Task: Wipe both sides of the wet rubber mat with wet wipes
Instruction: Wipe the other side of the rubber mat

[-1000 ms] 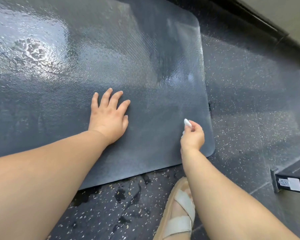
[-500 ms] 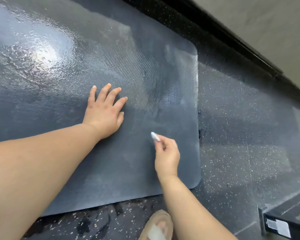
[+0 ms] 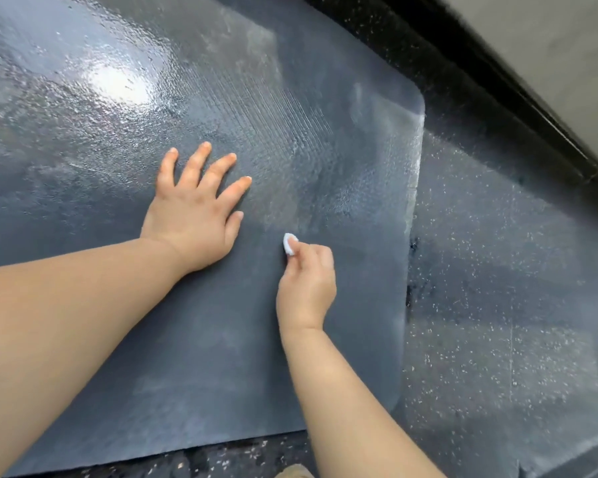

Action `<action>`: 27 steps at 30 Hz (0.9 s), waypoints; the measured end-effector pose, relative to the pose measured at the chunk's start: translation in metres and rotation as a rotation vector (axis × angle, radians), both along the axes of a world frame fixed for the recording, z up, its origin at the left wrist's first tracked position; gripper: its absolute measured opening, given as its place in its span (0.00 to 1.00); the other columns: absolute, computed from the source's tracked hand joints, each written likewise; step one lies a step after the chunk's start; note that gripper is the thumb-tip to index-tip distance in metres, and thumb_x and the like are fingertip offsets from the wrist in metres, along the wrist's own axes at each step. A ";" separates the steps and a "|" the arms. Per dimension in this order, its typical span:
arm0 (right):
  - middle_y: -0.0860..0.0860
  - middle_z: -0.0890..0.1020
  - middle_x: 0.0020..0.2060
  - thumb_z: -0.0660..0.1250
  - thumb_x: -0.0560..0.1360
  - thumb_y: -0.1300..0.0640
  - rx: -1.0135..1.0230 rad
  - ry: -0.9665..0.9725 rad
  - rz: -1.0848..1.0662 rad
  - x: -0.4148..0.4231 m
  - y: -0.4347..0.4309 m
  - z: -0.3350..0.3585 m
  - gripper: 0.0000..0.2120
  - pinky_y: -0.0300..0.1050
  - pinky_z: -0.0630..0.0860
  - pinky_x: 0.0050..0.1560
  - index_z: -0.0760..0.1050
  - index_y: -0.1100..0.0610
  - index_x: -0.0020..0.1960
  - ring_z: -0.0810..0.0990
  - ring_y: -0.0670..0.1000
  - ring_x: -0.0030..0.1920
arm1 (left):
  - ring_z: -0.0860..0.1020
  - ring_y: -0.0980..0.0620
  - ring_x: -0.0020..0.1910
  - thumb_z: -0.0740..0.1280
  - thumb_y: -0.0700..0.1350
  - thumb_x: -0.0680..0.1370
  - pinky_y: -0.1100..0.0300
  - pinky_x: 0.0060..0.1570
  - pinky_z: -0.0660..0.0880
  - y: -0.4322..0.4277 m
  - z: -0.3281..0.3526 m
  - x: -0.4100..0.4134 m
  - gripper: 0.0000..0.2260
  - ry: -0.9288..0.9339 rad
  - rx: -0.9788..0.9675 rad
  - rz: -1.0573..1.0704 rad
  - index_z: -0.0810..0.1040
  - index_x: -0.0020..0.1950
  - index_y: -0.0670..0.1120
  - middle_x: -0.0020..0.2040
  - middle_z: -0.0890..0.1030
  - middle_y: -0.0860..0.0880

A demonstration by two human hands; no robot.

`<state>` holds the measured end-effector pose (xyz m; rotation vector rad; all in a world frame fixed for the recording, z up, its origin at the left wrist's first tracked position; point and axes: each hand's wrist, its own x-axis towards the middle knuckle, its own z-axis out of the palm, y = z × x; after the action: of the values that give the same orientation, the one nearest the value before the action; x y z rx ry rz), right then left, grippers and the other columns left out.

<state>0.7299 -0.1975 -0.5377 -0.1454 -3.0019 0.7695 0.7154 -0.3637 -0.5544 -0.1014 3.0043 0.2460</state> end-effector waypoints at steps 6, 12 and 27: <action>0.61 0.80 0.40 0.60 0.74 0.64 -0.025 0.040 0.015 -0.071 0.052 0.031 0.11 0.52 0.75 0.47 0.82 0.60 0.47 0.76 0.52 0.41 | 0.46 0.44 0.76 0.46 0.59 0.78 0.42 0.70 0.40 0.000 0.003 0.001 0.26 -0.013 0.011 -0.003 0.56 0.76 0.57 0.78 0.52 0.49; 0.57 0.76 0.54 0.57 0.80 0.56 0.123 -0.080 -0.375 -0.108 0.052 0.010 0.12 0.43 0.66 0.50 0.77 0.56 0.58 0.75 0.57 0.54 | 0.48 0.43 0.76 0.47 0.58 0.78 0.42 0.70 0.39 -0.001 0.004 0.000 0.25 -0.001 0.020 -0.006 0.58 0.76 0.56 0.78 0.54 0.49; 0.57 0.75 0.54 0.59 0.80 0.57 0.007 -0.018 -0.209 -0.156 0.043 0.020 0.11 0.32 0.63 0.47 0.78 0.57 0.56 0.75 0.55 0.53 | 0.44 0.45 0.76 0.42 0.57 0.78 0.45 0.72 0.36 0.000 0.006 -0.002 0.27 -0.021 -0.013 -0.033 0.50 0.77 0.55 0.78 0.49 0.50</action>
<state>0.5735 -0.1544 -0.5177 -0.4598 -2.9417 0.7394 0.7130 -0.3638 -0.5484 -0.0557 2.9846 0.2215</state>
